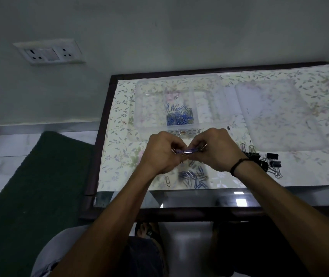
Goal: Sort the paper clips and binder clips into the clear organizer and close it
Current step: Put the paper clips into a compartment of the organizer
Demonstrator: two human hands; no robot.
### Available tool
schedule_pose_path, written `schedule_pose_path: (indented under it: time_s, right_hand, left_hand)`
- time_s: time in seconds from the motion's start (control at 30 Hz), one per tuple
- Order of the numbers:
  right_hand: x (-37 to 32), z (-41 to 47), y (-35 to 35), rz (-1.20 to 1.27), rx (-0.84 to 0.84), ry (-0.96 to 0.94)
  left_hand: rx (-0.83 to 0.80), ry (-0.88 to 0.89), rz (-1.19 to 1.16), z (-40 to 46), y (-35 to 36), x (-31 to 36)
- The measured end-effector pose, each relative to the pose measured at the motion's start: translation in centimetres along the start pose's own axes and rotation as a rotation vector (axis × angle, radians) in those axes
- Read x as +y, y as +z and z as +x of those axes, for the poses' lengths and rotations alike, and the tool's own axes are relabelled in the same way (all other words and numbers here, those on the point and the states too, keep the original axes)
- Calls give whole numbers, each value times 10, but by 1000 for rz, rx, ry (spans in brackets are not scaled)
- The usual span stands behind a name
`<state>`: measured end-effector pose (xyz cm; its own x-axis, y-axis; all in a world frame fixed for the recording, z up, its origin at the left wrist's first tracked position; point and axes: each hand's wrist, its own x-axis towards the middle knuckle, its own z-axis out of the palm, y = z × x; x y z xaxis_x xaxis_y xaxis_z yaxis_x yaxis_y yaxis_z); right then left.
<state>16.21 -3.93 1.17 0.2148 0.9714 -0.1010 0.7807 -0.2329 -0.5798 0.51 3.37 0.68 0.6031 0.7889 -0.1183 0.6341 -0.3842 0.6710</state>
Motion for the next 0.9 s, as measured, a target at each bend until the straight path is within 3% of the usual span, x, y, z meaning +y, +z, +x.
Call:
schedule_pose_path:
  time_s: [0.27,0.47,0.73,0.9]
  right_hand:
    - [-16,46,-46,7,93,-20]
    - [-12,80,-38,158,118,114]
    - [-8,87,-26,148,72,202]
    - [-16,77,-26,56,135,83]
  left_hand:
    - [98,67,-14,47,-38,23]
    - [145,-12,-44,81,-37,21]
    - [50,-86,26,81,-38,7]
    - [126,-48,23,73,-45,11]
